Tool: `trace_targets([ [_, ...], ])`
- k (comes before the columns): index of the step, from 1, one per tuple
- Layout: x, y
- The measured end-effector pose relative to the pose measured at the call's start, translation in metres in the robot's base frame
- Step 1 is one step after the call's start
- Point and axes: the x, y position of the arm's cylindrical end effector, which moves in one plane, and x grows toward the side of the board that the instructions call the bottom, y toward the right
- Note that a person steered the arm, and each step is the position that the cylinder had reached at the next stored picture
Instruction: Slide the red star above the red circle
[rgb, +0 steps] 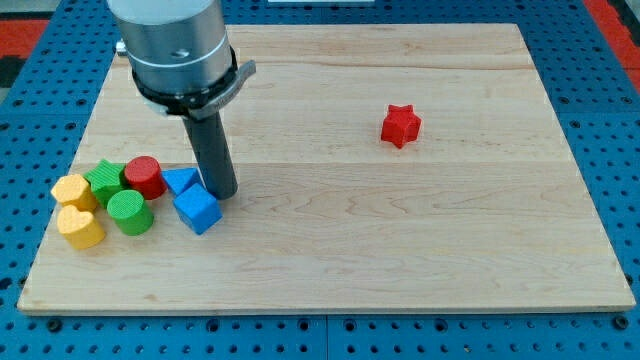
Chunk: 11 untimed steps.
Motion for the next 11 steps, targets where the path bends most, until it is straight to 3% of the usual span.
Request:
trace_targets([
  [1, -0.026, 0.060],
  [3, -0.028, 0.234],
  [4, -0.071, 0.265],
  [5, -0.071, 0.243],
  [6, -0.075, 0.182],
  [7, -0.108, 0.182],
  [9, -0.104, 0.043],
  [10, -0.117, 0.002],
  [11, -0.126, -0.003],
])
